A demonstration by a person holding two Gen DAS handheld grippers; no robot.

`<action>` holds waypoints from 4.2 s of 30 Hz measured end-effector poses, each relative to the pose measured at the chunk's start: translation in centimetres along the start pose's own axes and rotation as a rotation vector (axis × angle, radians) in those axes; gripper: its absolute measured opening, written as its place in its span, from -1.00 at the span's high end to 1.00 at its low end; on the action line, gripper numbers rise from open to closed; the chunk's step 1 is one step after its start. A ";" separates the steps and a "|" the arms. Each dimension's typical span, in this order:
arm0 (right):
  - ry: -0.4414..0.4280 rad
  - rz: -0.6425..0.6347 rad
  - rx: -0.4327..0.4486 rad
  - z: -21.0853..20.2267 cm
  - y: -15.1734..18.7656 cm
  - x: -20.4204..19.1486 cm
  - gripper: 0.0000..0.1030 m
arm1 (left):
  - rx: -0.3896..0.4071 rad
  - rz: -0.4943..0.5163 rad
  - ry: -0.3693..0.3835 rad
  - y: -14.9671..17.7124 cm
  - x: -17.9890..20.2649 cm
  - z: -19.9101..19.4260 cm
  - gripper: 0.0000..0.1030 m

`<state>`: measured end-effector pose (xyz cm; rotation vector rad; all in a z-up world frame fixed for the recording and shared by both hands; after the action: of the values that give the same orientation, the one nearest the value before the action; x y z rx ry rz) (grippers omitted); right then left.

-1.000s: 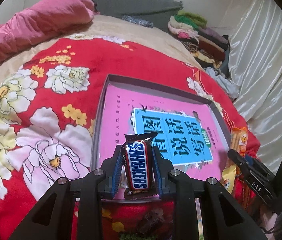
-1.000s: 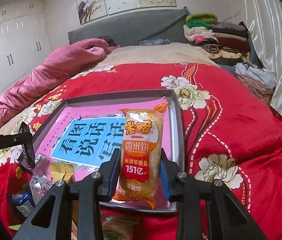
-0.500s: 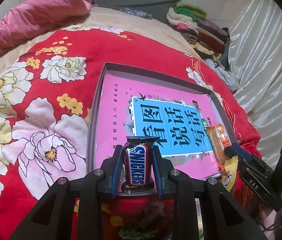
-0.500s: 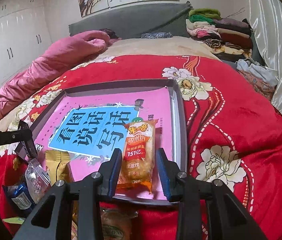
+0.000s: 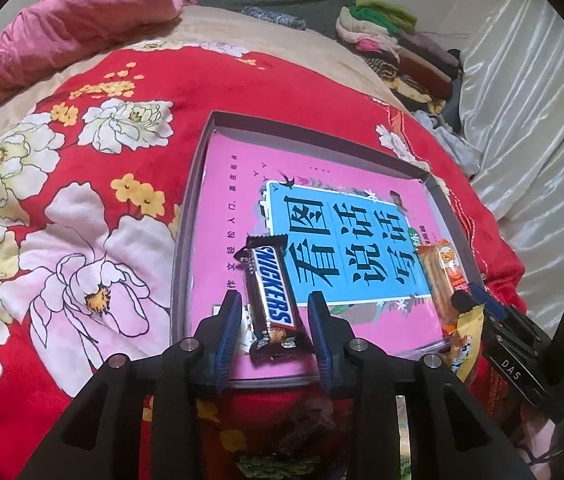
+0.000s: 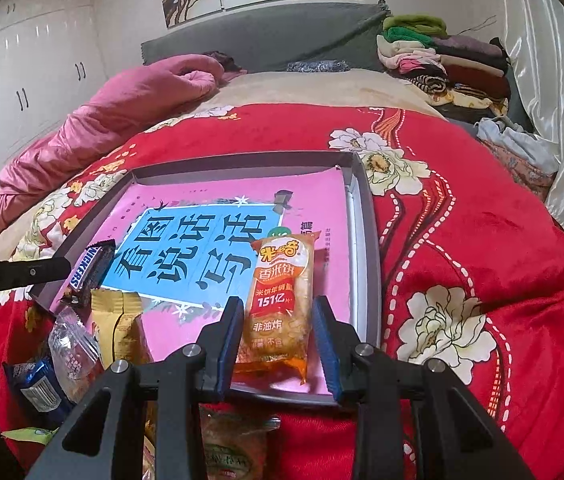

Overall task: Organize snacks
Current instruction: 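Carry the Snickers into the tray and release it while the right tool places the rice-cracker bag, then withdraw both open tools back toward the remaining snacks, then grasp the blue biscuit pack with the left tool while the right tool grasps the gold snack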

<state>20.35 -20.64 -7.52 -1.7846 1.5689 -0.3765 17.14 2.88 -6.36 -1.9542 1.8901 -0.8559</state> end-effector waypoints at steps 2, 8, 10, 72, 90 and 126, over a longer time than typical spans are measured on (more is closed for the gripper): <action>0.002 0.000 0.001 0.0 0.0 0.0 0.29 | -0.002 0.001 -0.002 0.0 0.0 0.0 0.30; -0.003 0.007 0.011 -0.3 -0.1 0.2 0.29 | 0.007 0.005 0.002 -0.1 0.1 -0.3 0.07; -0.006 0.011 0.014 -0.4 -0.1 0.2 0.29 | 0.008 0.007 0.003 -0.1 0.2 -0.3 0.01; -0.109 -0.071 0.119 -6.1 0.3 -2.6 -0.30 | 0.047 0.113 0.045 2.1 2.3 -5.7 -0.54; -0.128 -0.125 0.066 -6.3 2.1 -4.5 -0.30 | 0.000 0.200 0.045 3.8 4.0 -6.0 -0.54; -0.171 -0.148 -0.130 -2.4 4.9 -5.4 0.38 | -0.114 0.272 0.120 6.8 5.5 -3.6 -0.55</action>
<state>13.99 -16.26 -7.87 -1.9838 1.3741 -0.1883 9.30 -2.42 -6.39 -1.6831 2.2543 -0.8162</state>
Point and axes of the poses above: each gripper's, at about its wrist camera, not at the fingertips, and z roughly the way its jaws point, x to its right, y to its underside, the point moved 4 cm from there along z, roughly the way its jaws point, and after that the axes turned 11 degrees about z, right-handed, at the moved point
